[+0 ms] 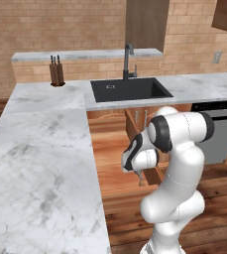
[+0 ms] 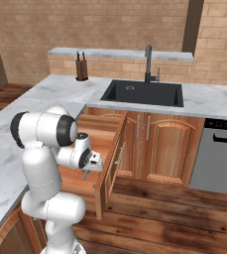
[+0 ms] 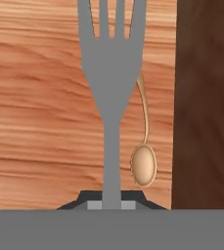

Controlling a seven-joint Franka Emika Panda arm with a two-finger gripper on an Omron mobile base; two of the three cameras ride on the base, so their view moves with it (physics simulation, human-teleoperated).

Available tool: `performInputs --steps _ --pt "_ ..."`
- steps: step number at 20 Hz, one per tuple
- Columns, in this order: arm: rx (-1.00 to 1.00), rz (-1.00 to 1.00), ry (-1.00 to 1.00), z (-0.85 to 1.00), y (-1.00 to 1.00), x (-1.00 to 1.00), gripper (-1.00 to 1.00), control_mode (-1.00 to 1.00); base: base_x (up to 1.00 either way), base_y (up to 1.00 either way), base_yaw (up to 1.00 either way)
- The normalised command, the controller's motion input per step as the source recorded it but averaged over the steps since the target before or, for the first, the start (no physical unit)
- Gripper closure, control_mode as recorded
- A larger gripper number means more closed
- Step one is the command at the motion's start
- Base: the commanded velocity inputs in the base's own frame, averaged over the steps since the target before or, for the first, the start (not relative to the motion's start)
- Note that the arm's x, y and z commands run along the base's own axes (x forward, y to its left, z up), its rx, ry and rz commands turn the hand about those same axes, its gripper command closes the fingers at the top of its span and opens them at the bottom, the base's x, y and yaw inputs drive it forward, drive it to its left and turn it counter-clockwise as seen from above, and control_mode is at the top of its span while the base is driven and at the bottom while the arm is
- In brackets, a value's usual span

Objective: Organize the utensils by type. Pick up the wooden spoons from the counter and place them in the open cabinet. Then pick up the metallic utensils from the counter and place them in the open drawer.

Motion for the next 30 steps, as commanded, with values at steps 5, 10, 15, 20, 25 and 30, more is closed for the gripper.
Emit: performInputs --steps 5,10,15,20,25,30 --pt "0.0 0.0 -0.04 -0.27 0.0 0.18 -1.0 -1.0 0.0 0.0 0.0" --pt "0.0 0.0 -0.02 -0.02 0.0 0.02 -1.0 -1.0 0.0 0.0 0.0" --pt "0.0 0.0 -0.03 0.05 0.0 0.0 -1.0 -1.0 0.0 0.0 0.0" --pt "0.0 0.0 -0.11 0.61 -0.03 -0.15 -1.0 -1.0 0.0 0.0 0.0" --pt "0.0 0.0 -0.17 1.0 -0.14 -0.3 -1.0 -1.0 0.0 0.0 0.0" --pt "0.0 0.0 -0.02 1.0 -0.16 -0.46 -1.0 -1.0 0.0 0.0 0.0"
